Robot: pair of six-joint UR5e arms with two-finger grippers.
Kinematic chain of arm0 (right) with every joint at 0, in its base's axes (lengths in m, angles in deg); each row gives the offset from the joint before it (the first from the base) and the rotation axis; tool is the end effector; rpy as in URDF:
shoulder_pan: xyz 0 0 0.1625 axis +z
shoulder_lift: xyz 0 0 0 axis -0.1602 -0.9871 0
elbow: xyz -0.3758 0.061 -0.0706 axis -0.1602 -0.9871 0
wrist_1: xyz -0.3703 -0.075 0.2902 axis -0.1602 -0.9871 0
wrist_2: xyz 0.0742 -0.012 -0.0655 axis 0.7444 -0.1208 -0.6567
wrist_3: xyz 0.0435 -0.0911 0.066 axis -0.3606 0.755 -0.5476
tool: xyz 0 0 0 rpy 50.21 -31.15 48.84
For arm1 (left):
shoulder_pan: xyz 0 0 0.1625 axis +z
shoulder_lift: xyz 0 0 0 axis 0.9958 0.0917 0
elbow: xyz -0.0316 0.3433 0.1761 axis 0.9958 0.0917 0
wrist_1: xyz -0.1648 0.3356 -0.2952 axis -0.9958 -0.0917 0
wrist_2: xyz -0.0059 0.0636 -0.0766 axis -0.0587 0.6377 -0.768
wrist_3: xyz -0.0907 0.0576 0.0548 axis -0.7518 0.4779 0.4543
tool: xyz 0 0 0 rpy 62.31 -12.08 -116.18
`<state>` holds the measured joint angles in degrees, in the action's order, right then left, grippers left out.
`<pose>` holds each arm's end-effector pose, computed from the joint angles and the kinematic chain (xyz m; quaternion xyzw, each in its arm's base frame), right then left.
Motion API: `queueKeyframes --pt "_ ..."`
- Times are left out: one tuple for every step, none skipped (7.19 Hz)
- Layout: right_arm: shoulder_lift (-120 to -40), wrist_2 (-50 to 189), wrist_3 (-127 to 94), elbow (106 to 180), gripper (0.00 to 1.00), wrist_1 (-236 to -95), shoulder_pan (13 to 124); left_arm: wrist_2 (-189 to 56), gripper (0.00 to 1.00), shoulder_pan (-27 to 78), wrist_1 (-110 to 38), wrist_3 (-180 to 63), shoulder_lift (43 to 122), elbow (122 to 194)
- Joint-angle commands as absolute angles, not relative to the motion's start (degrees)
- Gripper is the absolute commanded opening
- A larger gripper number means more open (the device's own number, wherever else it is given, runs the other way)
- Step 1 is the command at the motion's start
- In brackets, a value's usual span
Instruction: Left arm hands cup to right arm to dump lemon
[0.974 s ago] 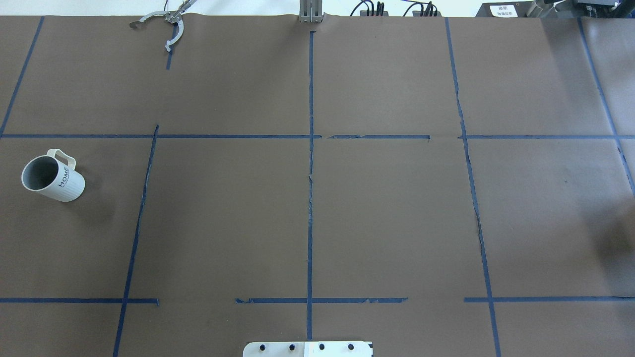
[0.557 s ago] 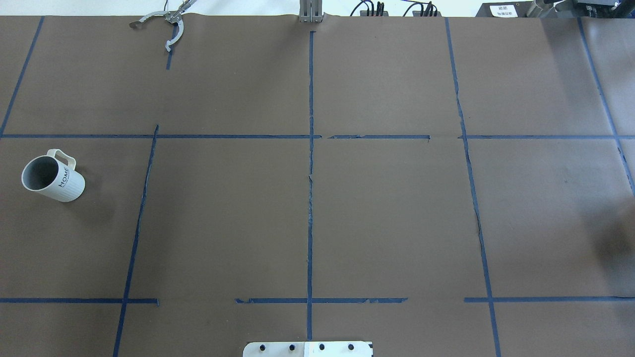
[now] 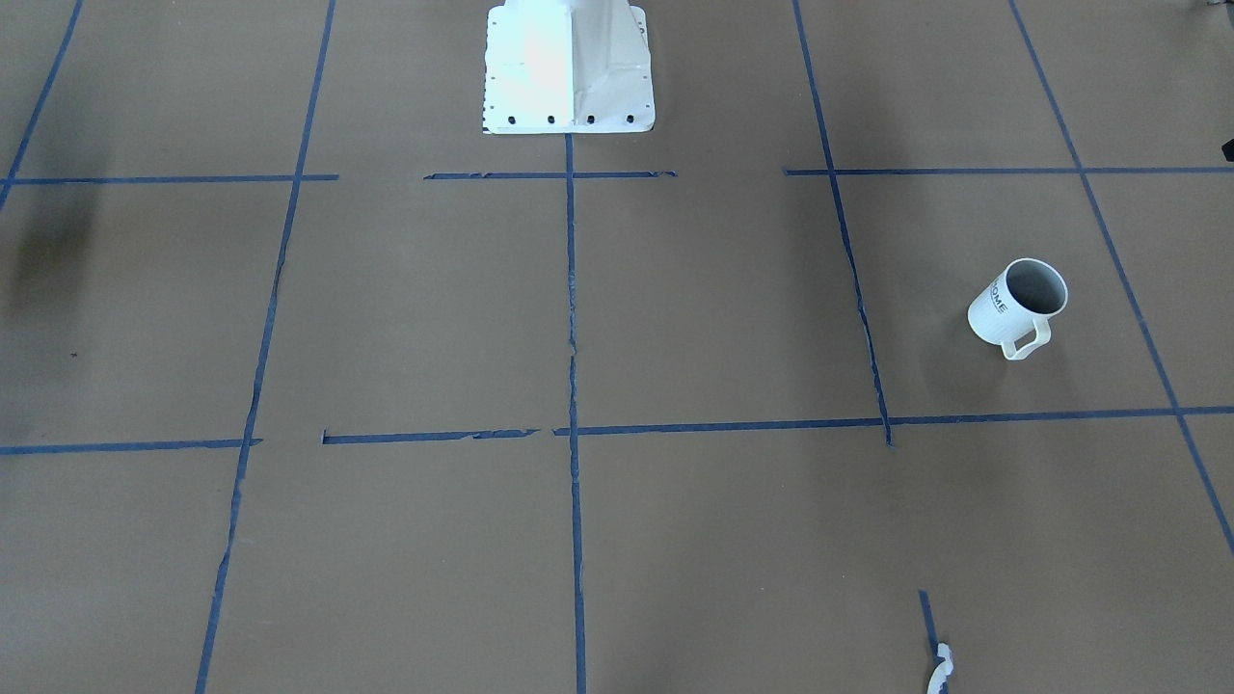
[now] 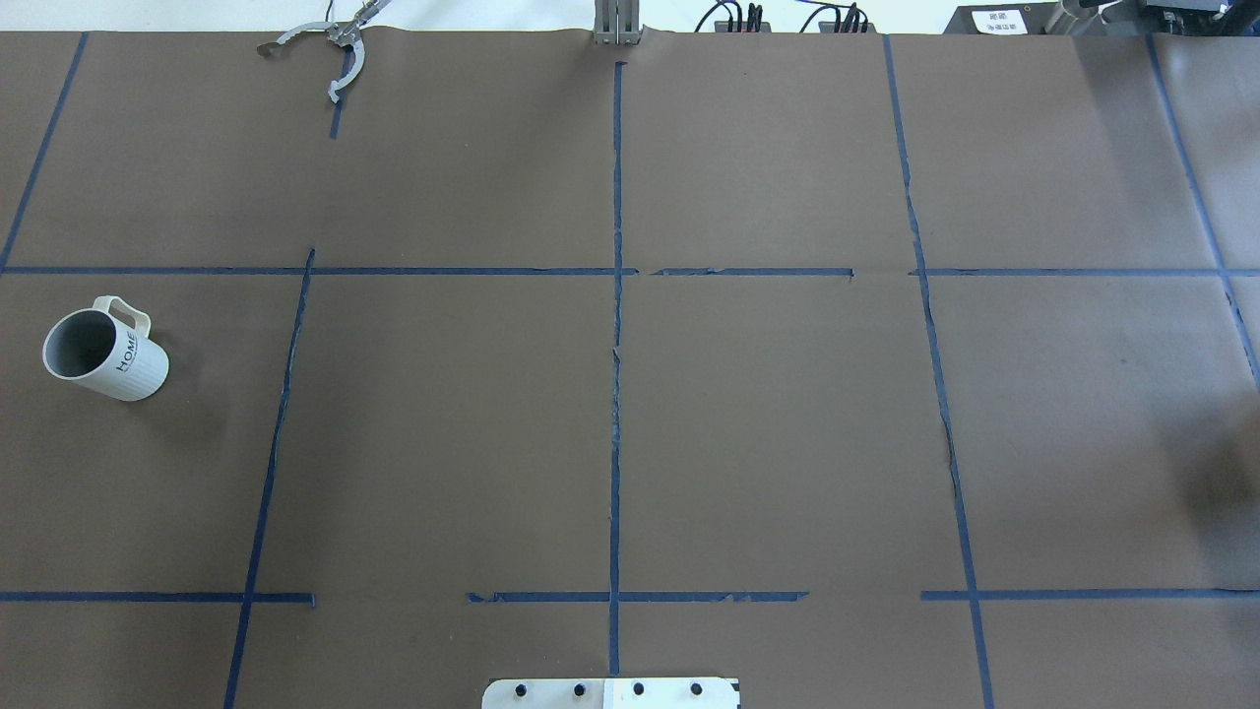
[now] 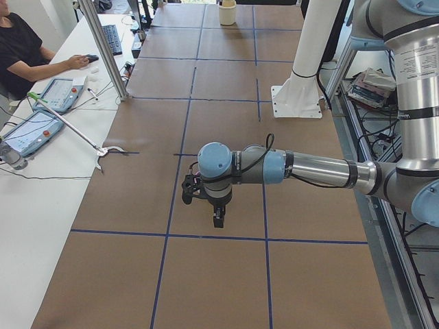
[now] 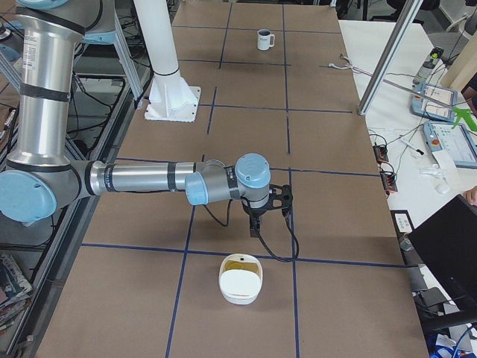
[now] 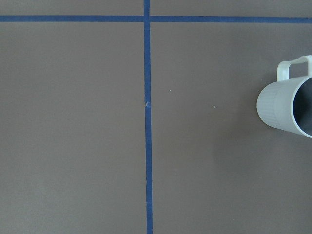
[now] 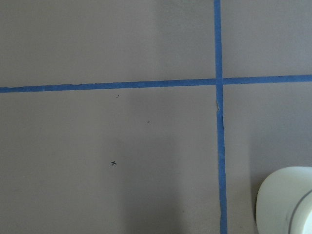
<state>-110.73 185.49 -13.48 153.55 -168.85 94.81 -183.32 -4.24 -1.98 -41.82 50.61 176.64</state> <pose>0.0036 -0.5045 0.5711 0.0376 -0.4223 0.0243 0.9054 -0.0351 -0.4703 0.5667 -0.0034 0.4078 0.0224 0.9128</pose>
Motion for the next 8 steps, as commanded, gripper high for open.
queueKeyframes --pt "-111.8 187.4 -13.4 155.4 1.00 -168.7 94.8 -183.1 1.00 -4.1 -5.2 -41.6 50.6 176.1" --pt "-111.8 187.5 -13.4 155.8 1.00 -168.7 94.8 -183.0 1.00 -4.1 -5.2 -41.6 50.4 176.4" --pt "-112.4 187.3 -13.5 155.4 1.00 -169.4 94.8 -183.2 1.00 -4.1 -5.1 -41.6 50.3 175.9" --pt "-111.9 187.1 -13.5 155.5 1.00 -169.3 94.6 -183.1 1.00 -4.0 -4.5 -41.6 50.6 175.3" --pt "-111.9 186.8 -13.5 155.7 1.00 -168.8 94.7 -183.4 1.00 -3.9 -4.4 -41.7 50.3 174.5" --pt "-111.7 185.4 -13.5 155.3 1.00 -169.1 94.6 -183.2 1.00 -3.9 -4.4 -41.6 50.3 175.0" --pt "-111.8 184.6 -13.5 155.6 1.00 -168.8 94.6 -183.1 1.00 -3.8 -4.4 -41.6 50.3 176.8" --pt "-112.5 185.3 -13.5 156.1 1.00 -168.7 94.6 -183.1 1.00 -3.7 -4.4 -41.6 49.3 178.2"
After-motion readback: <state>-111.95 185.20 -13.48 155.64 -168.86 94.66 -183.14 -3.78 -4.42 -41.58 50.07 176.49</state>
